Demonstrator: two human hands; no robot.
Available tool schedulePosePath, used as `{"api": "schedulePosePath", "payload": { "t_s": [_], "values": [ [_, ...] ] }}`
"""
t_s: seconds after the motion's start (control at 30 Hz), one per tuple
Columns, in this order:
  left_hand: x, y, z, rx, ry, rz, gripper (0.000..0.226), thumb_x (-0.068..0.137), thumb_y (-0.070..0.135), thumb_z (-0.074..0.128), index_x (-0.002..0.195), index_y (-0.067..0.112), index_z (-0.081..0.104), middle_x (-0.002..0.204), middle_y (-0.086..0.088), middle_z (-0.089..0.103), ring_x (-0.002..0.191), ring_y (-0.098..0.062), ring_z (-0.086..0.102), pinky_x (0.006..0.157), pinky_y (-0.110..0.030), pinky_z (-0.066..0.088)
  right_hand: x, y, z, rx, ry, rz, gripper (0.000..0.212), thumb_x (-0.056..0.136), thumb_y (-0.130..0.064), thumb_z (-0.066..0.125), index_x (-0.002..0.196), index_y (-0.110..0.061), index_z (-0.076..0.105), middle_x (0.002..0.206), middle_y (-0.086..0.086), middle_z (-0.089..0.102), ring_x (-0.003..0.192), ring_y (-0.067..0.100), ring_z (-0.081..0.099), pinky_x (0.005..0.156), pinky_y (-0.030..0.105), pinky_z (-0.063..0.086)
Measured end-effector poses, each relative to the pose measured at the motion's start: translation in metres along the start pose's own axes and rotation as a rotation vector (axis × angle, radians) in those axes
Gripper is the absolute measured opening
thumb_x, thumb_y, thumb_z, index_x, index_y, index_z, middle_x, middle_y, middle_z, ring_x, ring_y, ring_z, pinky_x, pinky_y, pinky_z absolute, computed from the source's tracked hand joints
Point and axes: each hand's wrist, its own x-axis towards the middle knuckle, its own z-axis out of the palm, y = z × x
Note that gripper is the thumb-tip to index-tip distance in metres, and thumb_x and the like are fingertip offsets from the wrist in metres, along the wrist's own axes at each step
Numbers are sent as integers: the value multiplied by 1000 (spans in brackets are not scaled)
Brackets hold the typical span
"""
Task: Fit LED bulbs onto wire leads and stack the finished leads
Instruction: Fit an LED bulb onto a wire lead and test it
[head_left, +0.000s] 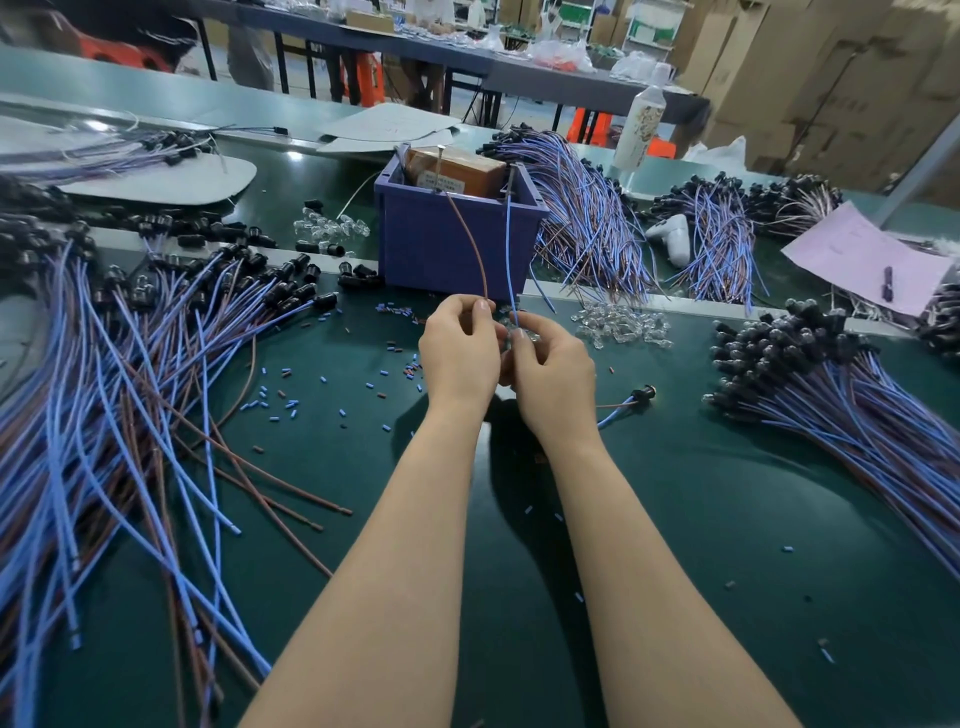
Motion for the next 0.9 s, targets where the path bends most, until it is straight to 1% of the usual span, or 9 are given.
{"api": "schedulePosePath", "payload": {
  "t_s": [0.07,0.1,0.13,0.23,0.27,0.33,0.4,0.63,0.9],
  "values": [
    [0,0,0,6,5,2,20,97,12,46,80,20,55,63,5,61,74,-25,65,78,-44,55,0,0,1,-5,-1,3,26,95,-12,50,117,-11,64,95,12,71,83,23,66,81,27,50],
    [0,0,0,6,7,1,20,97,12,46,81,19,55,63,5,61,73,-24,65,78,-44,55,0,0,1,-3,-2,5,26,95,-12,50,116,-11,64,95,12,71,84,24,66,81,28,50],
    [0,0,0,4,9,-3,19,97,12,45,82,18,55,64,5,61,72,-24,65,77,-44,55,0,0,1,-1,-4,2,25,95,-12,50,116,-11,64,92,12,71,80,23,66,77,25,49],
    [0,0,0,-4,16,-11,16,97,12,45,84,15,55,64,5,61,73,-24,65,79,-45,55,0,1,0,0,-6,-4,24,95,-10,50,114,-10,64,77,5,68,62,11,61,60,7,42],
    [0,0,0,-4,18,-13,16,97,11,45,85,14,55,64,5,61,74,-25,65,80,-46,54,0,1,0,7,-8,-2,24,95,-10,50,114,-10,64,72,2,66,58,7,59,57,5,40],
    [0,0,-1,1,18,-15,15,97,12,45,86,13,56,64,5,61,74,-25,65,82,-46,53,0,2,0,27,-13,6,23,95,-9,50,113,-10,64,62,-6,61,52,0,56,56,5,40],
    [0,1,-1,4,16,-17,16,96,12,45,85,14,56,64,5,61,75,-25,65,82,-47,53,0,2,0,38,-19,8,23,95,-9,50,113,-10,64,60,-8,59,48,-3,55,55,5,40],
    [0,2,-2,13,-11,-12,17,96,11,46,84,15,56,63,4,61,72,-24,64,80,-46,54,0,2,0,34,-22,6,24,95,-9,50,113,-10,65,61,-8,60,48,-6,54,54,4,39],
    [-1,4,-3,25,-19,-4,27,97,12,46,74,25,53,64,4,61,74,-24,64,78,-43,55,-1,0,-2,32,-11,-6,24,94,-8,50,113,-10,65,66,-5,62,49,-6,56,53,2,38]
  ]
}}
